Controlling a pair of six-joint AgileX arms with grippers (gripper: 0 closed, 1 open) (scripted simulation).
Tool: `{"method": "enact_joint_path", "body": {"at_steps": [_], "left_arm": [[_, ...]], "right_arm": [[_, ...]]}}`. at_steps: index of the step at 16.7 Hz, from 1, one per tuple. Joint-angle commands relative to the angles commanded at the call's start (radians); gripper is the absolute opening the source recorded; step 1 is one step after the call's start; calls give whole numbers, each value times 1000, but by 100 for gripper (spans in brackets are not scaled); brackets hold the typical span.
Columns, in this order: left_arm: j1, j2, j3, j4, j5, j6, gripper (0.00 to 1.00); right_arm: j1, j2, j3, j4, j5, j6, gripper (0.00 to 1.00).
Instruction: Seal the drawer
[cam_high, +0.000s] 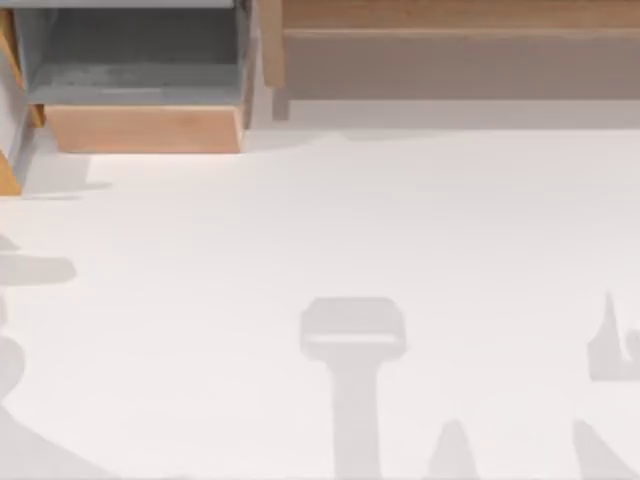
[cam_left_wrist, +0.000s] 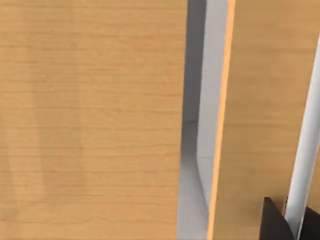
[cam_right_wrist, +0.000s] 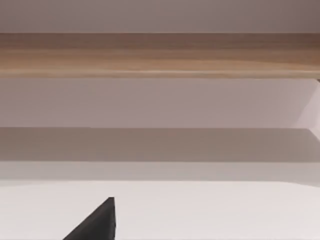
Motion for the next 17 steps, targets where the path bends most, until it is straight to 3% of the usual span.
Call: {"method": "enact_joint_path", "body": {"at_steps": [5, 12, 17], "left_arm": [[-52, 63, 141, -80, -51, -4, 0], [-57, 73, 167, -96, -59, -5, 0], [-93, 143, 315, -173, -93, -7, 0]], "right_arm": [[0, 0, 0, 0, 0, 0, 100], [0, 0, 0, 0, 0, 0, 100], [0, 0, 0, 0, 0, 0, 100]]}}
